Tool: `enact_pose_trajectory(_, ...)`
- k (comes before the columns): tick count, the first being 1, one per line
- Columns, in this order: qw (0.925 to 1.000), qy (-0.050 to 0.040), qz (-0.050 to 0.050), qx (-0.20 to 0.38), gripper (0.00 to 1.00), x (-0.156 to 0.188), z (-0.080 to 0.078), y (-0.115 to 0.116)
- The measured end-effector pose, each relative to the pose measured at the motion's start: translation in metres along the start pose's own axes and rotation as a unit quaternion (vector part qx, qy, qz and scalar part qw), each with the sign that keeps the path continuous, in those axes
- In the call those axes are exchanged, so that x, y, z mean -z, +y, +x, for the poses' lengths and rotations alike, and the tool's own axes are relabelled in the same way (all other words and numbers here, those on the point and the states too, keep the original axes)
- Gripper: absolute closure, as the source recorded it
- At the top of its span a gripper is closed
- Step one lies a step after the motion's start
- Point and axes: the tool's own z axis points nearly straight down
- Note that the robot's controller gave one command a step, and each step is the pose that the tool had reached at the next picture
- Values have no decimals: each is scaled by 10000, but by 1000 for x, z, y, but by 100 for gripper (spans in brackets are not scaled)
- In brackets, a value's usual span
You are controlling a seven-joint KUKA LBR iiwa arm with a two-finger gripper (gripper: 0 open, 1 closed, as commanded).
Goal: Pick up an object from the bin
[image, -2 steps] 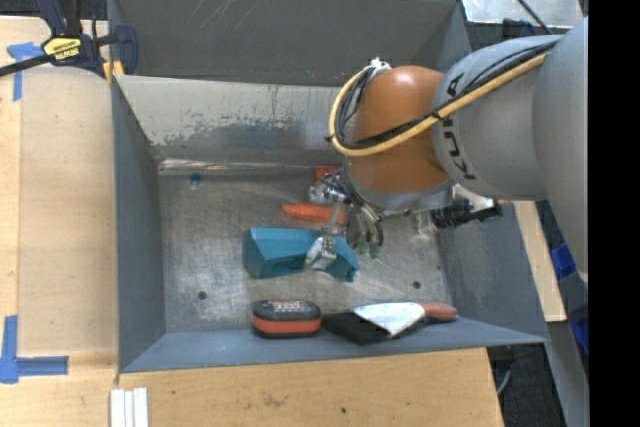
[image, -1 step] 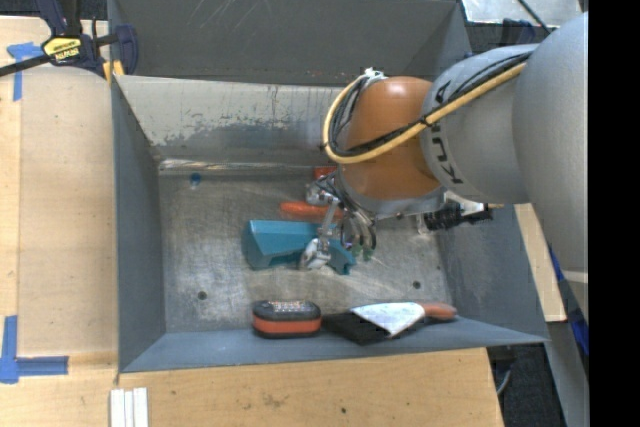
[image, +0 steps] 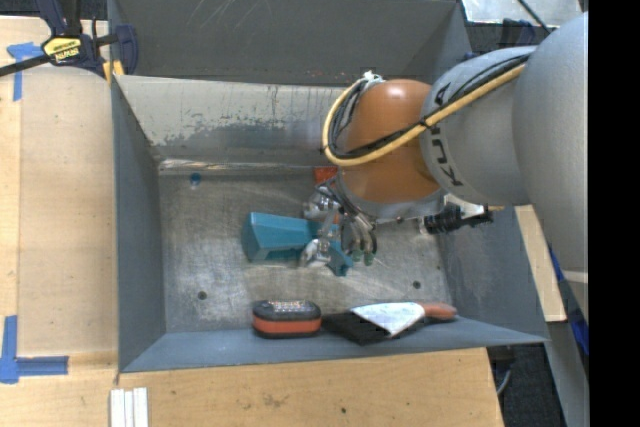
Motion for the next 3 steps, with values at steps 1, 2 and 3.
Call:
enact_pose_trajectory(1,10000,0,0,-1,100,0,0,0)
enact_pose_trajectory(2,10000,7,4,-2,100,4,1,-1)
enact_pose_trajectory(3,10000,35,12,-3,100,25,3,-1)
